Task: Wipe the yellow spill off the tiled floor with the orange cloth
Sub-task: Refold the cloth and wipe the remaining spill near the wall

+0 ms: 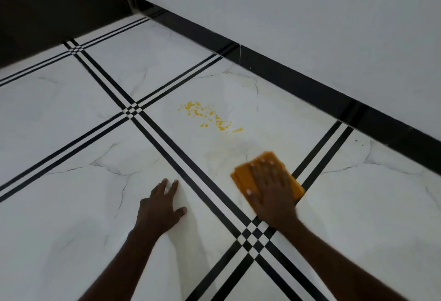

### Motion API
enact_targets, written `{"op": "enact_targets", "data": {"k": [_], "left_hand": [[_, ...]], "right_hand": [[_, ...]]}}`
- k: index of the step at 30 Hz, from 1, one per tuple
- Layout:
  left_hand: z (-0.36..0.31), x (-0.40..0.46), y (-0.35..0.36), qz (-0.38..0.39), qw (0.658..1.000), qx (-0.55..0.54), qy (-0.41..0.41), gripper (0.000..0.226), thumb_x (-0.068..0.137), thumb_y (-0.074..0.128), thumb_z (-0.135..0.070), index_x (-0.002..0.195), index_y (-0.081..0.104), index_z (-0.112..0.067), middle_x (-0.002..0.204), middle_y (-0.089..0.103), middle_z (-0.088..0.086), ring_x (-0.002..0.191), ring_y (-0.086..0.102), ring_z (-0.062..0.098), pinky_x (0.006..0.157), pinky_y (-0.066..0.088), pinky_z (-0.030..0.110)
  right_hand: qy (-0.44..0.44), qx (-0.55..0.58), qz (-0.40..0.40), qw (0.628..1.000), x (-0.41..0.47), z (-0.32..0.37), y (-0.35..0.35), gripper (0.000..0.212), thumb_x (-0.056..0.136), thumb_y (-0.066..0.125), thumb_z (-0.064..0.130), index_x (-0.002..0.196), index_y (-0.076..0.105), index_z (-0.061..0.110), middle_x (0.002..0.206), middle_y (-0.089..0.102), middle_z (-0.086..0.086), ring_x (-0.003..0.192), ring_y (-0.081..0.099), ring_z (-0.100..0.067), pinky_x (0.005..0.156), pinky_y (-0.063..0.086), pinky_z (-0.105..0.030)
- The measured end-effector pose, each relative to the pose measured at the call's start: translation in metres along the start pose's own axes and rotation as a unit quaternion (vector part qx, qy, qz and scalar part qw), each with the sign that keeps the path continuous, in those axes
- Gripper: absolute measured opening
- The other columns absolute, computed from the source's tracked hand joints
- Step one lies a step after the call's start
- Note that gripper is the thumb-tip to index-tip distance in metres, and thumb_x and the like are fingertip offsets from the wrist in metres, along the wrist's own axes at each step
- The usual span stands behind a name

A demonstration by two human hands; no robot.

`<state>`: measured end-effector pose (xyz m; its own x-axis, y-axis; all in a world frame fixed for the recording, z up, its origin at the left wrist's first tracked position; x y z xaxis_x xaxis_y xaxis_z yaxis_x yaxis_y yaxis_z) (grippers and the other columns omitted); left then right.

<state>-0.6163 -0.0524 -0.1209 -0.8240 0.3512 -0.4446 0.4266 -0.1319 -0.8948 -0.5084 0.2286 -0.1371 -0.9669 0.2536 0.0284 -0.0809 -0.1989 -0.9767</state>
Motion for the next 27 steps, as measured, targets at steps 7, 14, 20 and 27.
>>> {"op": "enact_targets", "data": {"k": [7, 14, 20, 27], "left_hand": [[0.034, 0.019, -0.010, -0.005, 1.000, -0.016, -0.003, 0.110, 0.084, 0.057, -0.073, 0.163, 0.003, -0.020, 0.170, -0.001, 0.014, 0.156, 0.009, 0.031, 0.119, 0.025, 0.053], [0.039, 0.041, -0.022, 0.032, 0.998, -0.045, -0.008, 0.133, 0.071, 0.067, -0.079, 0.161, -0.012, -0.021, 0.169, -0.016, 0.014, 0.157, -0.007, 0.030, 0.122, 0.015, 0.057], [0.087, 0.080, -0.059, 0.070, 0.996, -0.017, -0.058, 0.155, 0.055, 0.072, -0.085, 0.158, -0.023, -0.020, 0.166, -0.023, 0.018, 0.156, -0.016, 0.035, 0.122, 0.008, 0.062], [0.101, 0.091, -0.005, 0.101, 0.980, -0.128, -0.117, 0.176, 0.034, 0.073, -0.092, 0.147, -0.043, -0.022, 0.152, -0.050, 0.017, 0.145, -0.041, 0.038, 0.118, -0.011, 0.066]], "right_hand": [[0.263, 0.010, -0.009, 0.965, 0.059, -0.104, -0.018, 0.080, 0.096, 0.014, 0.058, 0.163, 0.013, 0.014, 0.168, 0.014, -0.023, 0.156, 0.008, -0.046, 0.123, 0.008, -0.066], [0.009, 0.002, 0.006, 1.000, 0.065, 0.079, 0.024, 0.074, 0.097, 0.035, 0.054, 0.162, 0.025, 0.020, 0.169, 0.021, -0.016, 0.157, 0.014, -0.040, 0.124, 0.011, -0.062], [0.048, -0.029, 0.026, 0.998, 0.026, -0.018, 0.003, 0.073, 0.100, 0.023, 0.059, 0.161, 0.027, 0.021, 0.167, 0.027, -0.016, 0.154, 0.024, -0.039, 0.121, 0.023, -0.061], [0.221, 0.000, -0.006, 0.975, 0.201, -0.025, 0.010, 0.087, 0.088, 0.013, 0.061, 0.161, 0.027, 0.014, 0.164, 0.023, -0.029, 0.153, 0.015, -0.049, 0.122, 0.008, -0.067]]}}
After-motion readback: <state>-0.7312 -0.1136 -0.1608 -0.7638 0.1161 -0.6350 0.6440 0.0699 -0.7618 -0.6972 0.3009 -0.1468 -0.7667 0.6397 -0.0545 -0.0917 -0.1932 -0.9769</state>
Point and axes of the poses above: each hand's wrist, its own x-axis towards the middle knuckle, its own y-axis out of the palm, z = x × y, the point moved 9 cm from there along x, towards the middle knuckle
